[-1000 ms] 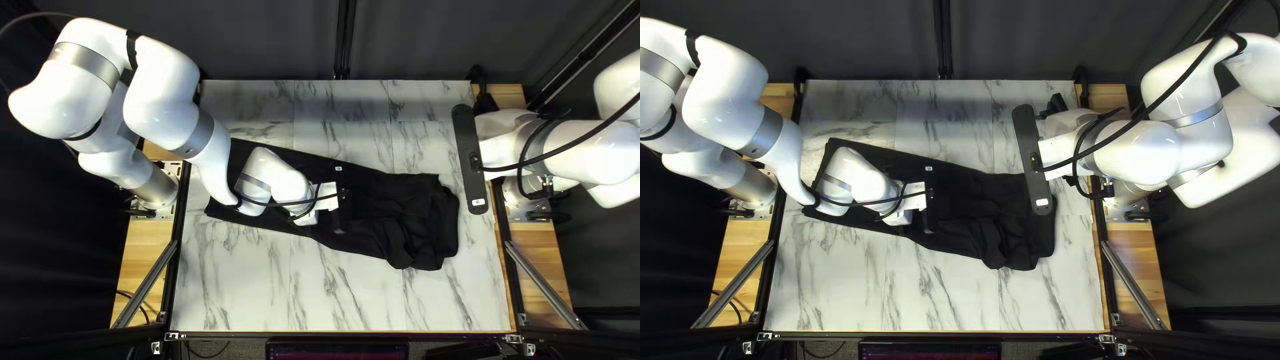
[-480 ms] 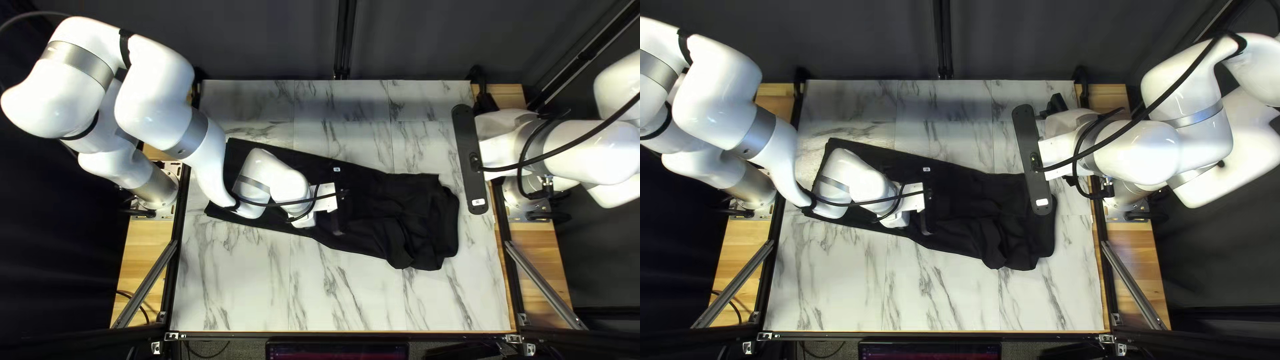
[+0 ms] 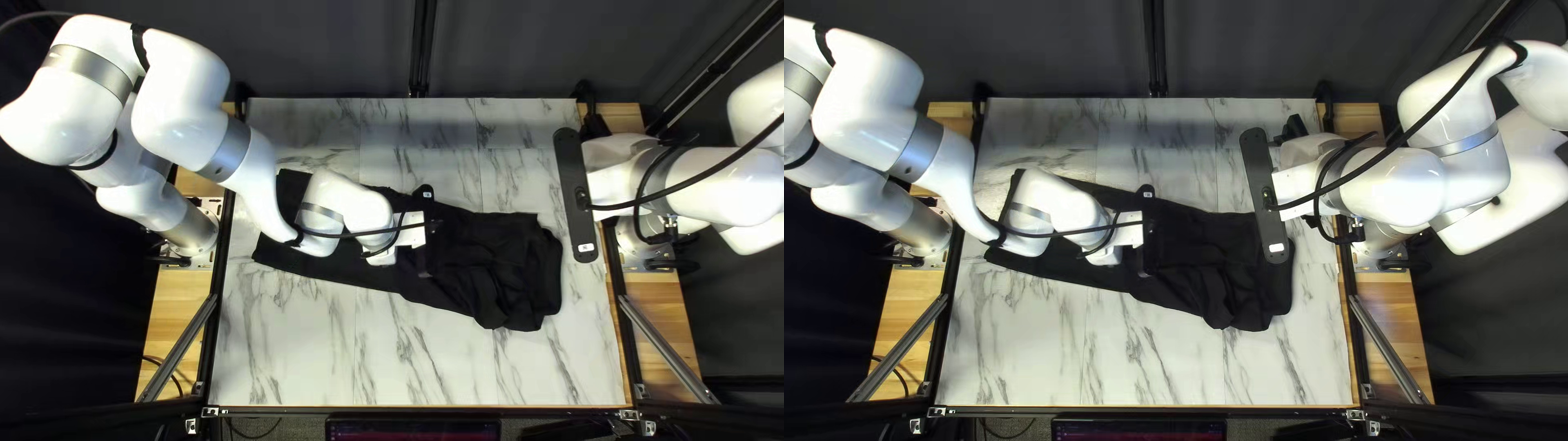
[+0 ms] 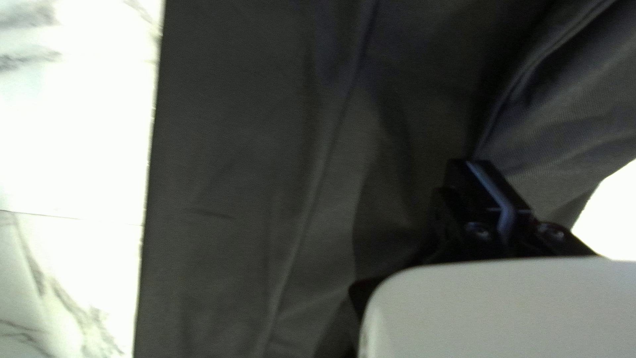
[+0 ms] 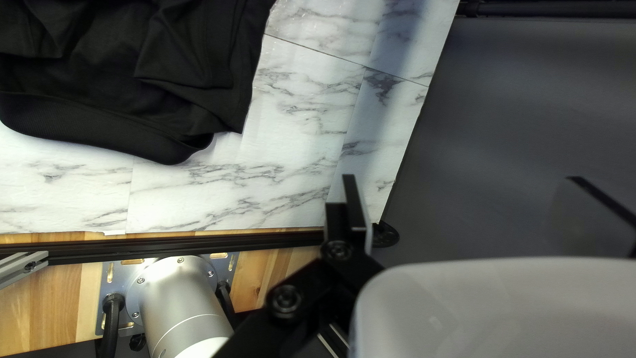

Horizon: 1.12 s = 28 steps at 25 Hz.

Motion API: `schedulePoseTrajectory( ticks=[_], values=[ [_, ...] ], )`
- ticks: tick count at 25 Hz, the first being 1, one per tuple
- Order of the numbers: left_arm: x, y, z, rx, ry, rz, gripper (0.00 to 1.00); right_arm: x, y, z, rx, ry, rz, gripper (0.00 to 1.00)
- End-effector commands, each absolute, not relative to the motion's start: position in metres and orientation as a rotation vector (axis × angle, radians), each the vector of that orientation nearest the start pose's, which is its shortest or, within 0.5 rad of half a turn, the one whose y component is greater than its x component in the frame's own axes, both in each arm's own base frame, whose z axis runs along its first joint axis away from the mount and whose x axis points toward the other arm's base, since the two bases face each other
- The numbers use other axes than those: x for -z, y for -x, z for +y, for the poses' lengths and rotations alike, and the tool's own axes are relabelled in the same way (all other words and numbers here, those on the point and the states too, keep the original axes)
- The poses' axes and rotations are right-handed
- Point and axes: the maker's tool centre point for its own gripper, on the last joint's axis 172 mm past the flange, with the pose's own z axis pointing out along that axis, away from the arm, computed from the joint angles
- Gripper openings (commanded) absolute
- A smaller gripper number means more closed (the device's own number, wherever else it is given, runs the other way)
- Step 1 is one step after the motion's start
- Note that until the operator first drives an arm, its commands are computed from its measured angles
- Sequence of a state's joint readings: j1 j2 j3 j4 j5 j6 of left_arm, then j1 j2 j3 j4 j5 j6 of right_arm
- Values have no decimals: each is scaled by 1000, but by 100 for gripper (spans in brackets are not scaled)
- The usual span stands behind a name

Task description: Fold t-shirt

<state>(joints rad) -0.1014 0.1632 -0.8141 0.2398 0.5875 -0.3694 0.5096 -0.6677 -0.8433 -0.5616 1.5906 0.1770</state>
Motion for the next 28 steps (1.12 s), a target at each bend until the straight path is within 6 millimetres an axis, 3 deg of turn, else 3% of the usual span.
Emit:
schedulePoseTrajectory(
  ticks=[1,2,3,5,10,15,17,22,28],
  values=[
    [-42,-462,-22,134,3012,-127,54,-348,-305,6,-154,-2544,442,100],
    [-41,-462,-23,133,3012,-130,64,-348,-305,6,-154,-2544,442,100],
    [-41,-461,-24,128,3012,-134,100,-348,-305,6,-154,-2544,442,100],
    [-46,-456,-25,125,3009,-137,100,-348,-305,6,-154,-2544,442,100],
    [-68,-421,-27,93,2982,-141,100,-348,-305,6,-154,-2544,442,100],
    [-78,-364,-15,31,2943,-195,100,-348,-305,6,-154,-2544,442,100],
    [-85,-331,-9,-7,2917,-228,100,-348,-305,6,-154,-2544,442,100],
    [-92,-286,5,-80,2862,-281,100,-348,-305,6,-154,-2544,442,100],
    [-79,-271,22,-128,2827,-272,100,-348,-305,6,-154,-2544,442,100]
  ],
)
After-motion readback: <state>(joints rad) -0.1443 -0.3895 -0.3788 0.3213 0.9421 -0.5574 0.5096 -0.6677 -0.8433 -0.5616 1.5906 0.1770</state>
